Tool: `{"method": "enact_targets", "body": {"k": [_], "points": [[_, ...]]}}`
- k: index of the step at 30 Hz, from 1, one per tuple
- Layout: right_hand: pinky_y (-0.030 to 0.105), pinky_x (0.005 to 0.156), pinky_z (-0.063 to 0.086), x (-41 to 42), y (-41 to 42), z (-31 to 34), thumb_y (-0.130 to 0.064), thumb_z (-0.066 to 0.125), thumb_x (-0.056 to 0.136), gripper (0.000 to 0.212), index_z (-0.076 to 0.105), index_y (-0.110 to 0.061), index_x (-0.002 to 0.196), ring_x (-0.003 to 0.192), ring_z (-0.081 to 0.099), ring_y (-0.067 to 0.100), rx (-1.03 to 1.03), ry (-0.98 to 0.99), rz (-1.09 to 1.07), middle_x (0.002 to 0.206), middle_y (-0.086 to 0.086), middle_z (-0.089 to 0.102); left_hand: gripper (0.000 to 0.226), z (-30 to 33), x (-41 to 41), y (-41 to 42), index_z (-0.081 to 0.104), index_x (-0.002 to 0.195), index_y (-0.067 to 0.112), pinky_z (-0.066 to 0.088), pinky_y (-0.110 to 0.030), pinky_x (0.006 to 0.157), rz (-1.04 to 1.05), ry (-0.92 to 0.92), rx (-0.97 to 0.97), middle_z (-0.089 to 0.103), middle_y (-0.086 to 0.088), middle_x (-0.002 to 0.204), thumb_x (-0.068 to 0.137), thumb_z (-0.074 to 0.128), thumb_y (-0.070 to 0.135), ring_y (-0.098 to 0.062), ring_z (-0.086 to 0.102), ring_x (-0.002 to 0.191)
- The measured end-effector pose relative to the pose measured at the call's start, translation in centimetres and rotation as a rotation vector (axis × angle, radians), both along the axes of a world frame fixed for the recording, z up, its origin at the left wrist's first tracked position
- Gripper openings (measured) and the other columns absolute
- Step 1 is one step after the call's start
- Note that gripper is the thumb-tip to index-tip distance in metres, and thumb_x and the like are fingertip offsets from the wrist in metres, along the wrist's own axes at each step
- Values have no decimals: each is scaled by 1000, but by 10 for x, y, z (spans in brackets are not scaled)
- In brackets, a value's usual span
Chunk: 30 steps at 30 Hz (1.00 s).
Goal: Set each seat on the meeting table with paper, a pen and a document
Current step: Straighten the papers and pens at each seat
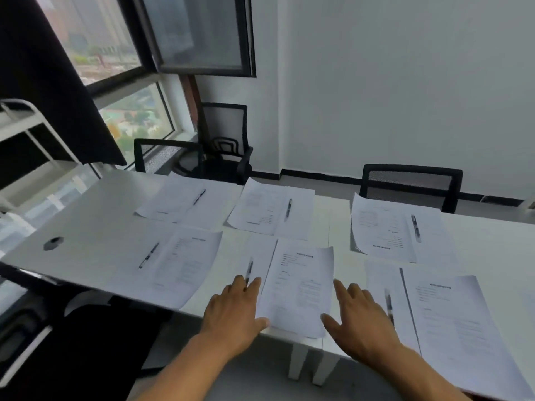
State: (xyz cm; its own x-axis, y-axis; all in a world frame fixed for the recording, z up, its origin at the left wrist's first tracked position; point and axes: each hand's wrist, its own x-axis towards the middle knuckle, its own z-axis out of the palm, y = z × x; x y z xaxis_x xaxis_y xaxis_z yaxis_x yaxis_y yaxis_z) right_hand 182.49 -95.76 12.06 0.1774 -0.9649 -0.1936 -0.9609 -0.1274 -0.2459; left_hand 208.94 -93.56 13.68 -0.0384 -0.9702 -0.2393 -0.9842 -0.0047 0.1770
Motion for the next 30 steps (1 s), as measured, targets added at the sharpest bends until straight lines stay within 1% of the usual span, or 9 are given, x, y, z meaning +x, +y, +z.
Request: {"method": "enact_targets", "body": {"k": [3,7,12,16,20,24,27,30], "points": [[38,115,47,29,-1,11,-66,41,101,82,14,-27,168,141,47,22,-17,10,-8,160,-1,42,89,12,26,-6,15,171,29,48,-39,111,-25,0,-24,41,-3,154,102,61,60,-23,54,134],[37,115,46,47,-9,27,-66,42,101,81,16,-27,167,139,48,22,-24,21,-25,159,-1,44,87,22,46,-17,17,171,28,47,-36,111,-50,15,-33,41,-1,154,103,60,60,-21,54,135],[33,108,47,53,-22,29,-63,43,101,78,18,-26,165,132,50,21,-14,32,-42,151,-2,48,80,22,56,-33,24,168,29,46,-35,112,-71,17,19,43,0,154,103,61,59,-19,54,136],[32,107,48,55,-40,10,-62,44,100,77,19,-27,165,131,50,20,43,7,-24,149,-3,48,84,11,67,-49,22,169,28,45,-37,115,-59,-33,95,41,-1,157,102,62,60,-22,53,139],[32,104,48,58,-58,-18,-61,43,99,78,20,-26,165,127,51,20,108,-8,25,145,-3,49,84,-4,77,-62,22,169,27,46,-38,114,-53,-81,131,42,-2,156,102,62,58,-23,53,137],[33,102,49,55,-67,-35,-61,44,100,76,21,-26,164,127,50,22,165,22,60,144,-2,49,86,-23,83,-69,20,170,28,46,-38,112,-60,-97,191,42,0,154,101,63,58,-22,53,135],[34,101,49,54,-70,-44,-60,44,100,77,20,-26,164,127,50,22,204,24,60,143,-2,48,88,-38,86,-75,20,170,28,46,-38,111,-93,-108,248,42,0,153,100,64,57,-22,53,134],[35,102,49,53,-72,-57,-60,45,99,76,21,-26,164,126,50,23,247,45,40,142,-2,49,86,-53,90,-86,21,169,26,47,-38,108,-147,-144,263,45,-1,151,101,64,55,-23,55,131]]}}
